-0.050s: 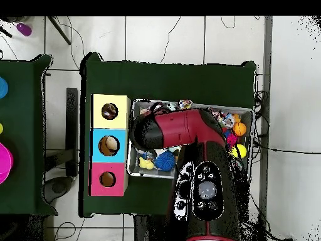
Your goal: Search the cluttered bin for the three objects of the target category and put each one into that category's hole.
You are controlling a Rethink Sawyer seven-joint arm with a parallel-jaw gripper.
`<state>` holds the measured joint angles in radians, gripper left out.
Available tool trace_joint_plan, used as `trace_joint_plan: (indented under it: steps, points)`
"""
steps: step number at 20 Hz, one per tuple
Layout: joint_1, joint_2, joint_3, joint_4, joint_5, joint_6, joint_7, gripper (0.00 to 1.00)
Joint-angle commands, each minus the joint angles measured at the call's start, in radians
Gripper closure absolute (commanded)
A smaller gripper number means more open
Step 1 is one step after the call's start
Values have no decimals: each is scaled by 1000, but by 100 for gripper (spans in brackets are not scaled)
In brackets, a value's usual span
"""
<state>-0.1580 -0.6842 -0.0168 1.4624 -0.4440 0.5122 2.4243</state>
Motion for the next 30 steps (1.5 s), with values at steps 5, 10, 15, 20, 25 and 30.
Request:
trace_joint_plan:
  steps: [5, 10, 15, 20, 25, 30]
  points:
    - [9, 57, 3, 80, -80, -151, 3, 0]
    - [-46, 104, 46, 51, -89, -216, -48, 0]
    - [-86, 123, 79, 31, -114, -267, -86, 0]
    - [-88, 135, 82, 12, -164, -320, -103, 0]
    - [-92, 142, 84, -7, -207, -339, -107, 0]
    - [-77, 131, 71, -6, -231, -356, -81, 0]
